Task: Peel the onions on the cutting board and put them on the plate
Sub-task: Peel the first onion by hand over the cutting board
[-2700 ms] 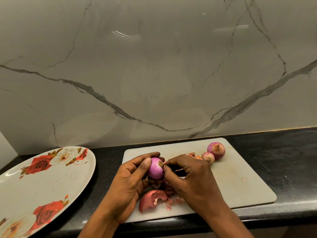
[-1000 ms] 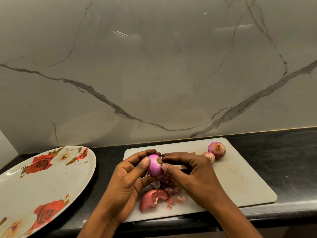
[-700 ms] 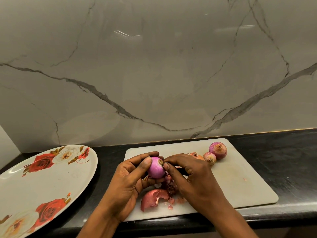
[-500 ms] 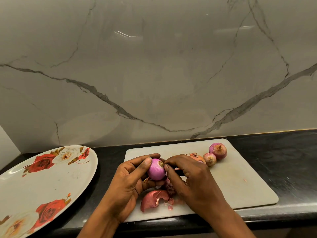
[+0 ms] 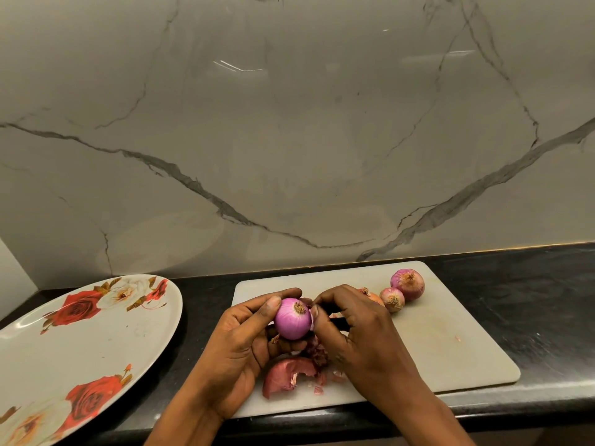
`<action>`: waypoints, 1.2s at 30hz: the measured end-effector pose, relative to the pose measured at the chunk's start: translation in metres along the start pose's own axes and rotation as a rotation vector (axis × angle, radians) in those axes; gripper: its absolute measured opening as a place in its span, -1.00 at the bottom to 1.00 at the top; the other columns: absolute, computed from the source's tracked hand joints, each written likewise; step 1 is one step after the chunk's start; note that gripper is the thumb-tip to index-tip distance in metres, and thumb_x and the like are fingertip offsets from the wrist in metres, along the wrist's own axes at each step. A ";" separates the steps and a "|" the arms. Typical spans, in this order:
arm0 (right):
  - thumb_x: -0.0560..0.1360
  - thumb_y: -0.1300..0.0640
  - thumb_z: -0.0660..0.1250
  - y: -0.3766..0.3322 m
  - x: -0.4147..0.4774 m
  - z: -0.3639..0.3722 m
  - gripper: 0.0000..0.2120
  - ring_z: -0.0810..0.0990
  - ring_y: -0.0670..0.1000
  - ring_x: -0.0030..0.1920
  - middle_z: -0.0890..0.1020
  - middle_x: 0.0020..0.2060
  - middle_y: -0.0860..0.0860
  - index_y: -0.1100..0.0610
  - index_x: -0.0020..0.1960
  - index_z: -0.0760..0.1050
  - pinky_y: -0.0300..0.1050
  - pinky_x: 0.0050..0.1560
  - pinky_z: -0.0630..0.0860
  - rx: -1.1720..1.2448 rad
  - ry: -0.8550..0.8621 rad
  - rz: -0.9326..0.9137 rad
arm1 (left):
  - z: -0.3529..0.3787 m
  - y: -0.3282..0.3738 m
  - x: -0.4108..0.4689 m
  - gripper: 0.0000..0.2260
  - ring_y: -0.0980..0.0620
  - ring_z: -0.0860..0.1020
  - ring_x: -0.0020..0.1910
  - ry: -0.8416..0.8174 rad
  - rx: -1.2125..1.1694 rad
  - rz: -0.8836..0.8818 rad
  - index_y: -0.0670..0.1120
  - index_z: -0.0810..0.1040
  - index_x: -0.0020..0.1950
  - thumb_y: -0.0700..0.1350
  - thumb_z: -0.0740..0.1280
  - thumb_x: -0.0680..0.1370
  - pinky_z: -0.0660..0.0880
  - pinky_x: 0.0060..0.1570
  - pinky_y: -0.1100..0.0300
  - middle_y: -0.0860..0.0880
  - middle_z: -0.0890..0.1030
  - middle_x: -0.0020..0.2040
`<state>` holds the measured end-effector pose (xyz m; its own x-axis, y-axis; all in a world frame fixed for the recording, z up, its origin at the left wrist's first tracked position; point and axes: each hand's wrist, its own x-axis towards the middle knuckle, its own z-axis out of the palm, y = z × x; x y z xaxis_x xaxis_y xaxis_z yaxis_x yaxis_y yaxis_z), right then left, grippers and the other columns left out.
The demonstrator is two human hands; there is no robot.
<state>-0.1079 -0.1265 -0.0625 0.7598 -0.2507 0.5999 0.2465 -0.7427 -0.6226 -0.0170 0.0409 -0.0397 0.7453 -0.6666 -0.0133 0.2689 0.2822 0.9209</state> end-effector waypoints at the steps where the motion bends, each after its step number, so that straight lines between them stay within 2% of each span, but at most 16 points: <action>1: 0.64 -0.05 0.25 0.000 0.000 0.000 -0.83 0.59 -0.09 -0.03 0.59 -0.11 -0.17 0.01 0.03 0.55 -0.17 -0.08 0.57 -0.002 0.006 0.010 | 0.000 0.000 0.000 -0.71 -0.21 0.70 0.07 -0.003 -0.004 0.000 -0.19 0.72 0.22 -0.13 0.28 0.62 0.73 -0.10 0.04 -0.29 0.67 0.27; 4: 0.63 0.07 0.32 0.001 0.001 -0.001 -0.95 0.60 -0.09 -0.04 0.59 -0.14 -0.19 0.00 -0.01 0.54 -0.18 -0.10 0.58 0.009 0.052 0.040 | -0.001 0.000 0.000 -0.70 -0.24 0.69 0.10 -0.001 -0.023 -0.004 -0.19 0.71 0.22 -0.12 0.28 0.62 0.71 -0.10 0.03 -0.29 0.67 0.27; 7: 0.64 0.10 0.35 0.003 0.001 -0.003 -0.93 0.67 -0.09 -0.06 0.64 -0.17 -0.19 -0.04 0.00 0.57 -0.16 -0.09 0.63 0.086 0.087 0.105 | -0.001 -0.001 0.000 -0.69 -0.29 0.65 0.16 0.004 -0.043 -0.005 -0.17 0.72 0.22 -0.10 0.27 0.61 0.71 -0.09 0.02 -0.29 0.67 0.27; 10: 0.63 0.21 0.35 0.006 0.000 -0.004 -0.81 0.73 -0.13 -0.01 0.70 -0.08 -0.23 -0.09 0.08 0.59 -0.09 -0.03 0.71 0.209 0.059 0.168 | -0.001 -0.001 0.001 -0.67 -0.23 0.69 0.17 0.031 -0.090 0.036 -0.19 0.68 0.28 -0.11 0.27 0.60 0.71 -0.02 0.02 -0.27 0.67 0.28; 12: 0.60 0.31 0.30 0.007 0.000 -0.004 -0.71 0.73 -0.15 0.00 0.71 -0.07 -0.24 -0.08 0.00 0.61 -0.05 -0.04 0.72 0.200 0.044 0.160 | -0.001 -0.001 0.002 -0.69 -0.16 0.69 0.14 0.044 -0.111 0.085 -0.18 0.68 0.27 -0.12 0.28 0.60 0.70 0.02 0.06 -0.26 0.66 0.29; 15: 0.54 0.24 0.22 0.005 -0.001 -0.005 -0.72 0.72 -0.09 -0.02 0.71 -0.14 -0.16 -0.04 -0.22 0.59 0.04 -0.11 0.72 0.183 0.032 0.132 | 0.000 0.000 0.003 -0.70 -0.12 0.69 0.13 0.082 -0.136 0.125 -0.16 0.68 0.26 -0.13 0.32 0.58 0.70 0.03 0.07 -0.24 0.67 0.28; 18: 0.51 0.09 0.16 0.004 -0.003 -0.006 -0.75 0.71 0.00 -0.05 0.70 -0.18 -0.06 -0.01 -0.26 0.55 0.14 -0.12 0.70 0.212 -0.015 0.148 | 0.002 0.002 0.003 -0.71 -0.12 0.69 0.16 0.092 -0.119 0.157 -0.13 0.69 0.26 -0.15 0.35 0.56 0.70 0.09 0.03 -0.22 0.67 0.27; 20: 0.58 0.01 0.17 0.002 -0.002 -0.006 -0.70 0.67 0.01 -0.14 0.67 -0.25 -0.06 0.00 -0.27 0.55 0.12 -0.15 0.65 0.182 -0.044 0.127 | 0.003 0.005 0.001 -0.70 -0.14 0.68 0.20 0.098 -0.046 0.194 -0.12 0.68 0.27 -0.13 0.38 0.55 0.68 0.15 -0.01 -0.18 0.69 0.24; 22: 0.65 0.04 0.26 0.000 -0.002 -0.007 -0.71 0.64 -0.05 -0.18 0.65 -0.29 -0.12 -0.02 -0.21 0.61 -0.07 -0.20 0.58 0.108 -0.039 0.080 | 0.001 0.012 -0.003 -0.67 -0.14 0.68 0.23 0.114 0.043 0.232 -0.11 0.66 0.29 -0.12 0.40 0.54 0.67 0.13 0.03 -0.14 0.71 0.21; 25: 0.63 0.11 0.36 0.000 0.000 -0.006 -0.87 0.68 -0.21 -0.05 0.70 -0.16 -0.23 -0.06 0.01 0.67 -0.31 -0.08 0.58 0.067 -0.025 0.040 | -0.012 0.028 -0.015 -0.67 -0.07 0.68 0.23 0.175 0.197 0.305 -0.05 0.66 0.29 -0.10 0.42 0.52 0.66 0.10 0.11 -0.05 0.73 0.16; 28: 0.62 0.20 0.38 0.002 0.000 -0.006 -0.74 0.64 -0.32 0.14 0.69 0.05 -0.30 -0.11 0.19 0.64 -0.50 0.05 0.52 0.121 -0.057 0.073 | -0.039 0.047 -0.028 -0.68 -0.03 0.68 0.23 0.269 0.401 0.399 -0.04 0.66 0.29 -0.11 0.47 0.53 0.65 0.17 0.07 -0.02 0.73 0.16; 31: 0.59 0.25 0.41 0.002 0.000 -0.006 -0.72 0.65 -0.31 0.12 0.71 0.03 -0.31 -0.12 0.14 0.68 -0.49 0.02 0.54 0.146 -0.068 0.074 | -0.069 0.063 -0.041 -0.70 0.08 0.68 0.17 0.395 0.701 0.481 0.03 0.69 0.24 -0.10 0.54 0.51 0.65 0.15 0.17 0.11 0.73 0.13; 34: 0.58 0.22 0.42 0.002 -0.001 -0.007 -0.76 0.68 -0.27 0.08 0.73 0.01 -0.29 -0.10 0.10 0.71 -0.41 0.04 0.59 0.137 -0.078 0.063 | -0.095 0.075 -0.049 -0.72 0.15 0.68 0.13 0.496 0.839 0.472 0.10 0.70 0.17 -0.11 0.59 0.49 0.62 0.09 0.26 0.18 0.73 0.10; 36: 0.58 0.21 0.42 0.000 -0.001 -0.008 -0.78 0.68 -0.28 0.06 0.73 -0.01 -0.30 -0.08 0.08 0.71 -0.46 0.02 0.56 0.131 -0.087 0.053 | -0.115 0.079 -0.054 -0.73 0.18 0.67 0.12 0.574 0.918 0.444 0.13 0.70 0.11 -0.10 0.61 0.47 0.61 0.07 0.28 0.19 0.72 0.08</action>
<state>-0.1131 -0.1311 -0.0594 0.8214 -0.2289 0.5224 0.2769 -0.6407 -0.7161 0.0345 0.1782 -0.0115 0.8924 -0.1592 0.4223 -0.4510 -0.3486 0.8217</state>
